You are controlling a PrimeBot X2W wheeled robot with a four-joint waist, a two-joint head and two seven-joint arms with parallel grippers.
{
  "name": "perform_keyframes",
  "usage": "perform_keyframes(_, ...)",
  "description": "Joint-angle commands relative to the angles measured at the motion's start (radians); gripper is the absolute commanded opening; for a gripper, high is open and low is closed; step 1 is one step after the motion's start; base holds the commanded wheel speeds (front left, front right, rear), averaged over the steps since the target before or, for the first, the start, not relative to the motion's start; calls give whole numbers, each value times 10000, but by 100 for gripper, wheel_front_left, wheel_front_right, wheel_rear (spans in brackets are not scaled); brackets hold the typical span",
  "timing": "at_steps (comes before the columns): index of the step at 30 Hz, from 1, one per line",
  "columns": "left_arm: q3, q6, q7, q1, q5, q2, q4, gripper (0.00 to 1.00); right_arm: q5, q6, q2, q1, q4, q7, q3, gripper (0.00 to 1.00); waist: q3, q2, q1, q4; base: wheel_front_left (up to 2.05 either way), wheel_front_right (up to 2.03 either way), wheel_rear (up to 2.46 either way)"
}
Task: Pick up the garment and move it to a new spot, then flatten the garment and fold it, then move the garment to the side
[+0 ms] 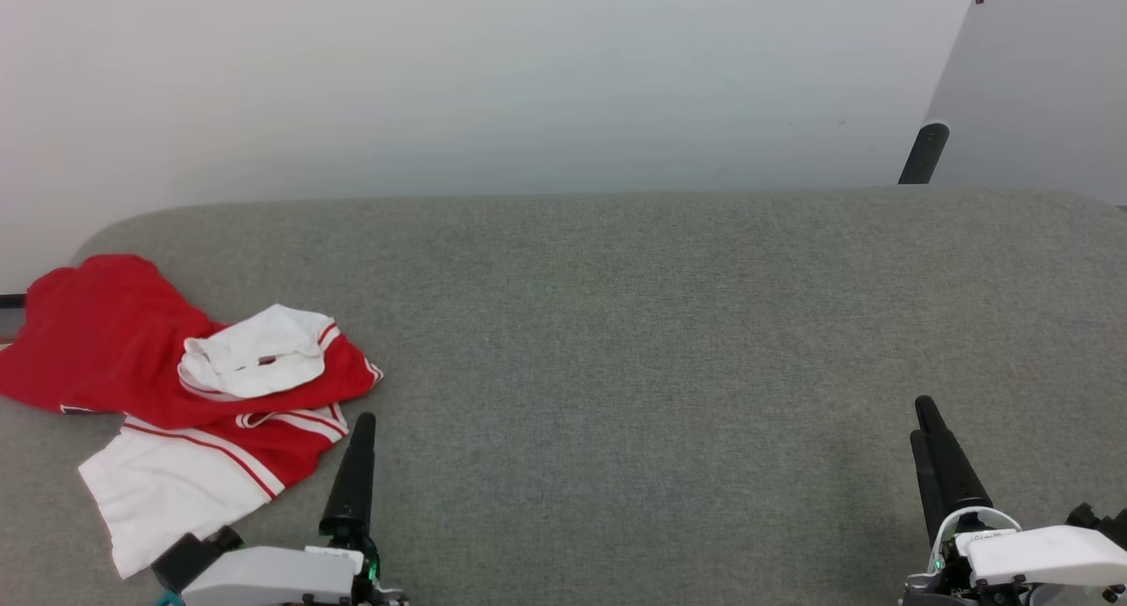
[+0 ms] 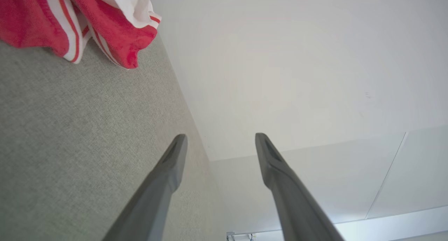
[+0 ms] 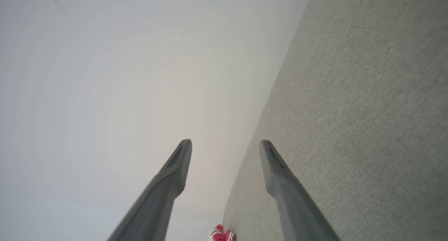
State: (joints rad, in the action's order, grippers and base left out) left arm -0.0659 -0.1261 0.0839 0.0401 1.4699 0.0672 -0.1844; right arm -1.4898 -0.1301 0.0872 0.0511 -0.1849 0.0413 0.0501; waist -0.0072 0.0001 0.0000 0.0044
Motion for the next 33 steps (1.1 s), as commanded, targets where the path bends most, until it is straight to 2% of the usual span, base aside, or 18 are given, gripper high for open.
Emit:
perform_keyframes(1,-55,-23,105,174,-427,129,137,100,309,-6,183,274,172,140,168,100,-12,-1,0,3,0,0,0)
perform_keyframes(14,-35,165,496,30,-2805,172,312,100,2372,-6,605,369,225,776,796,100,-94,-1,0,10,0,0,0)
perform_keyframes(22,-98,417,705,-72,-5213,349,489,100,4391,-7,812,450,159,1051,1032,100,-155,-1,0,30,0,0,0)
perform_keyframes(24,-110,441,737,-96,-5461,323,519,100,4617,-7,800,454,158,1077,1054,100,-163,-1,0,30,0,0,0)
perform_keyframes(33,-275,740,963,-229,-8065,478,699,100,7195,-7,831,438,104,1243,1051,100,-230,-1,0,41,0,0,0)
